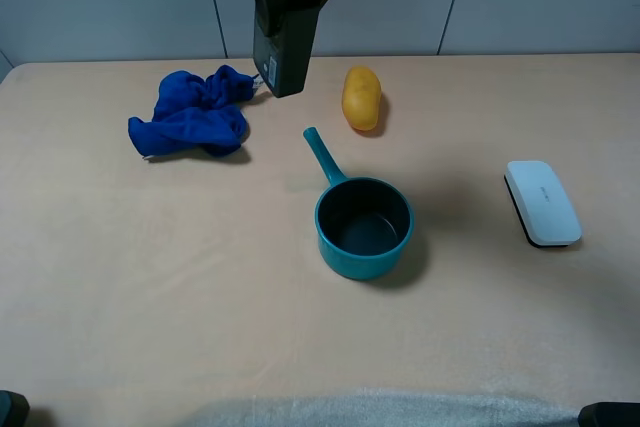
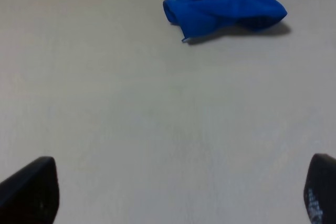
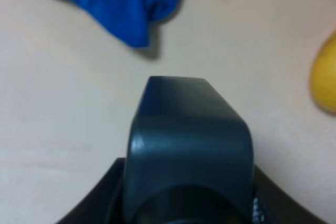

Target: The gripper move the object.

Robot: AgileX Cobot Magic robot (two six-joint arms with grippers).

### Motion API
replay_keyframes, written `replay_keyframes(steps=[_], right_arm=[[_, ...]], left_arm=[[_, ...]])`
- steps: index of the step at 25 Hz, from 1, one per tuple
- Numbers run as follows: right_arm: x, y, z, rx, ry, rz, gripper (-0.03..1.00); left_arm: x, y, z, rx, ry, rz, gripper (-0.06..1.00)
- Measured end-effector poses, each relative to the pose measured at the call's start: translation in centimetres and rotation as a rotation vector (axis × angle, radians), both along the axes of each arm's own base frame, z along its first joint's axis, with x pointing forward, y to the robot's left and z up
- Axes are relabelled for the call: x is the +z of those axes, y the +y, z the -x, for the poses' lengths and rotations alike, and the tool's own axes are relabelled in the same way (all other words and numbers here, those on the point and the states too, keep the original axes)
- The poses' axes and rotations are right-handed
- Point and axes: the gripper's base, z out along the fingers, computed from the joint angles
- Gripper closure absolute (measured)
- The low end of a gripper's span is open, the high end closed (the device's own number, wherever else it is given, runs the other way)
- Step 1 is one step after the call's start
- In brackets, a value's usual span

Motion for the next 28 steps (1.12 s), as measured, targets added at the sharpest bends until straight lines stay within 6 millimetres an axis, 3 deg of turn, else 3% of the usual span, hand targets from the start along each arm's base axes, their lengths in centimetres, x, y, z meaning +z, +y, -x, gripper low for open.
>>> replay_keyframes(steps=[14, 28], right_arm=[[-0.4, 4.7, 6.4, 0.140, 0.016, 0.004, 0.67], [-6.9, 4.4, 7.9, 0.154, 0.097, 0.099, 0.67]], left_arm=[[0.0, 0.0, 0.0, 0.000, 0.000, 0.000, 0.01], [0.0, 0.0, 0.0, 0.000, 0.000, 0.000, 0.01]])
